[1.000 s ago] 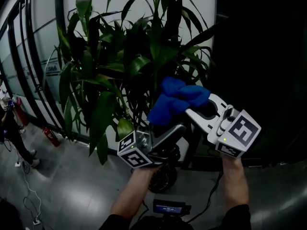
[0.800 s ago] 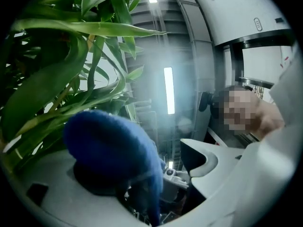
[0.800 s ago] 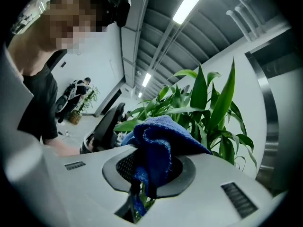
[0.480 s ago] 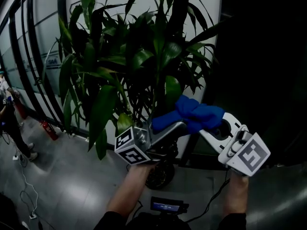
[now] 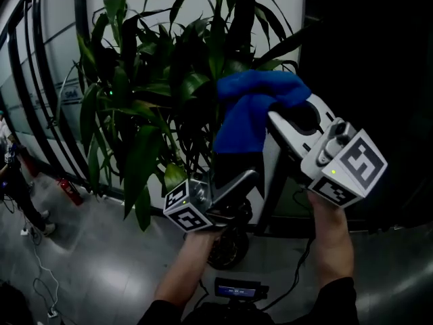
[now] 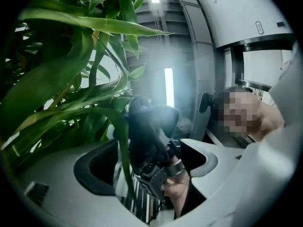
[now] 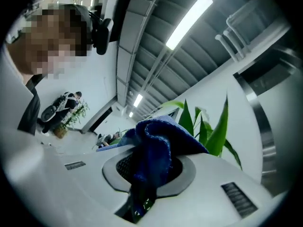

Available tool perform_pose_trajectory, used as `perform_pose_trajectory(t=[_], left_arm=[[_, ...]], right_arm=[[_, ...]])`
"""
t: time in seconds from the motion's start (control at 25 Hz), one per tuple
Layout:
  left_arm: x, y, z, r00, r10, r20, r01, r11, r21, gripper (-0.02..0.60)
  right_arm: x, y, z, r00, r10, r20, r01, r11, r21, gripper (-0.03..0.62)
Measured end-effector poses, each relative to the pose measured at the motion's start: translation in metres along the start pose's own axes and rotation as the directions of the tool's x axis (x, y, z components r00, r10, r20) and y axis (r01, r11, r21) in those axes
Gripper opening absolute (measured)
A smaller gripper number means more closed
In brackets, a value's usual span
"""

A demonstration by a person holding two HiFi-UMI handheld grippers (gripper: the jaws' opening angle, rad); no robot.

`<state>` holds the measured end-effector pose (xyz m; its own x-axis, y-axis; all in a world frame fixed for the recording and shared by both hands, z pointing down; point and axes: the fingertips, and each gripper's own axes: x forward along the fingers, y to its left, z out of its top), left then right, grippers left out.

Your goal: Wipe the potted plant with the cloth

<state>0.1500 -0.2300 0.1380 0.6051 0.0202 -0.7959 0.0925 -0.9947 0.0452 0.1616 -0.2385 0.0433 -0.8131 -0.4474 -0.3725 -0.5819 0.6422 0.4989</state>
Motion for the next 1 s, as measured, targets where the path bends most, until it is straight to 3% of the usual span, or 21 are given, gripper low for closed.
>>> perform_pose_trajectory(t=[0.24, 0.52, 0.84, 1.0], left_arm=[[0.0, -0.009, 0.004, 1.0, -0.027, 0.008, 0.026, 1.0, 0.009, 0.407], [-0.004, -0.01, -0.005, 0.999, -0.033, -0.017, 0.033, 0.999, 0.003, 0.408], [-0.009, -0.012, 0.005, 0.996, -0.055, 0.075, 0.059, 0.996, -0.061, 0.408], [-0.009, -0.014, 0.006, 0.995, -0.058, 0.076, 0.063, 0.996, -0.058, 0.408]], right_arm=[[0.016, 0.025, -0.061, 0.985, 0.095, -0.144, -0.086, 0.994, 0.067, 0.072], [-0.009, 0.041, -0.074, 0.978, 0.101, -0.182, -0.09, 0.993, 0.071, 0.072], [-0.039, 0.066, -0.088, 0.969, 0.165, -0.185, -0.137, 0.978, 0.158, 0.072], [-0.052, 0.075, -0.102, 0.965, 0.18, -0.192, -0.14, 0.969, 0.205, 0.072]])
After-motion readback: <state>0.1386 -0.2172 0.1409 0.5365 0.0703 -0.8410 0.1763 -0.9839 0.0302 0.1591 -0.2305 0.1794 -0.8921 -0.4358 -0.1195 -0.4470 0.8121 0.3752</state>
